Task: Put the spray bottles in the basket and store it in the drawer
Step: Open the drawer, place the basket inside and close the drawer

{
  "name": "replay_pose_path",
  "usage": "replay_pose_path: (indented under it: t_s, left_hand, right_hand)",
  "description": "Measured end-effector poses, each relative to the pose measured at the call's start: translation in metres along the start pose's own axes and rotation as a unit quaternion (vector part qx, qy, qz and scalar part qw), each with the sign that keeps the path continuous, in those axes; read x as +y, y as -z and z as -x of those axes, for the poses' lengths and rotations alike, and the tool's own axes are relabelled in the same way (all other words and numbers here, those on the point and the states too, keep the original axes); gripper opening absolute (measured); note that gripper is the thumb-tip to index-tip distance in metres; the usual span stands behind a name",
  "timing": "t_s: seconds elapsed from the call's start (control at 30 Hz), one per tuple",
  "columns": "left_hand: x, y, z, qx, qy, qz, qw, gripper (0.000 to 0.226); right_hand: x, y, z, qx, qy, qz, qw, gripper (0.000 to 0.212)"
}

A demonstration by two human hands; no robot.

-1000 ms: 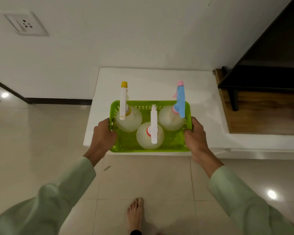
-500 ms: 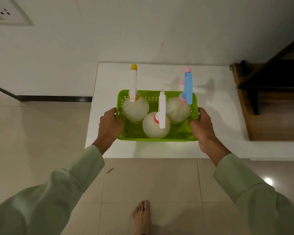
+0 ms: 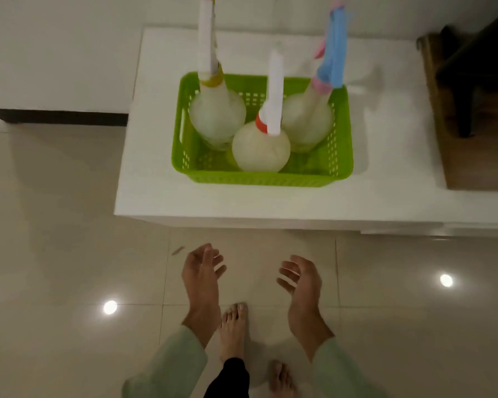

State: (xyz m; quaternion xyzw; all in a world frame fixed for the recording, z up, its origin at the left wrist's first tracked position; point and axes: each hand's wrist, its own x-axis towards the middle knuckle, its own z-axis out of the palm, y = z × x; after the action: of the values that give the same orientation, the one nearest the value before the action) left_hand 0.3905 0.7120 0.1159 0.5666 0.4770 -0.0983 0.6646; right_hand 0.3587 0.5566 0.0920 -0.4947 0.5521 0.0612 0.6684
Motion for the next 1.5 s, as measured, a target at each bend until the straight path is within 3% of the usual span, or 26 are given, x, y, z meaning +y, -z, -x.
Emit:
replay_pose_path:
  t_s: [0.1,0.2,0.4,0.73,0.83,0.9,0.97,1.0,1.03,1.1,1.13,1.2,1.3,1.37,1.5]
  left_hand:
    - [-0.040,-0.018,-0.058,-0.039,0.161,0.132,0.977,0.054]
    - [-0.070,-0.033,-0.110,-0.055,0.202,0.193,0.958,0.069]
    - [-0.091,-0.059,-0.168,-0.068,0.219,0.290,0.929,0.074]
    - [-0.085,-0.049,-0.168,-0.120,0.221,0.355,0.901,0.077]
    - [-0.089,-0.033,-0.136,-0.113,0.217,0.292,0.925,0.072]
    - [-0.088,-0.019,-0.099,-0.107,0.179,0.167,0.964,0.060]
    - [-0.084,-0.001,-0.052,-0.075,0.045,-0.014,0.996,0.038]
    - [-0.084,0.010,-0.030,-0.058,-0.070,-0.107,0.990,0.025]
    - [-0.080,0.020,-0.006,-0.046,-0.196,-0.185,0.962,0.016]
    - [-0.063,0.033,0.032,-0.044,-0.407,-0.283,0.868,0.015]
    - [-0.054,0.035,0.041,-0.045,-0.483,-0.318,0.815,0.019]
    - [-0.036,0.031,0.048,-0.048,-0.539,-0.397,0.741,0.035]
    - [-0.014,0.016,0.051,-0.071,-0.489,-0.567,0.659,0.056]
    - [-0.013,0.010,0.049,-0.068,-0.467,-0.640,0.607,0.057]
    - [-0.012,0.015,0.057,-0.052,-0.484,-0.646,0.587,0.042]
  right_hand:
    - [0.029,-0.018,-0.060,-0.059,-0.094,-0.089,0.990,0.031]
    - [0.047,-0.036,-0.115,-0.082,-0.128,-0.158,0.976,0.047]
    - [0.064,-0.061,-0.180,-0.113,-0.131,-0.239,0.956,0.059]
    - [0.062,-0.056,-0.172,-0.131,-0.150,-0.325,0.925,0.062]
    - [0.064,-0.037,-0.146,-0.134,-0.149,-0.295,0.934,0.058]
    - [0.065,-0.023,-0.115,-0.120,-0.126,-0.185,0.967,0.049]
    - [0.062,-0.005,-0.070,-0.075,0.016,-0.006,0.997,0.030]
    - [0.061,0.006,-0.048,-0.057,0.152,0.087,0.983,0.018]
    - [0.057,0.019,-0.025,-0.055,0.304,0.167,0.936,0.012]
    - [0.045,0.041,0.009,-0.066,0.540,0.269,0.795,0.016]
    - [0.033,0.047,0.019,-0.058,0.601,0.308,0.735,0.022]
    - [0.008,0.049,0.025,-0.024,0.619,0.416,0.665,0.040]
    - [-0.022,0.044,0.028,-0.014,0.550,0.615,0.565,0.057]
    - [-0.026,0.042,0.026,-0.017,0.538,0.642,0.545,0.049]
    - [-0.024,0.048,0.030,-0.009,0.550,0.621,0.558,0.031]
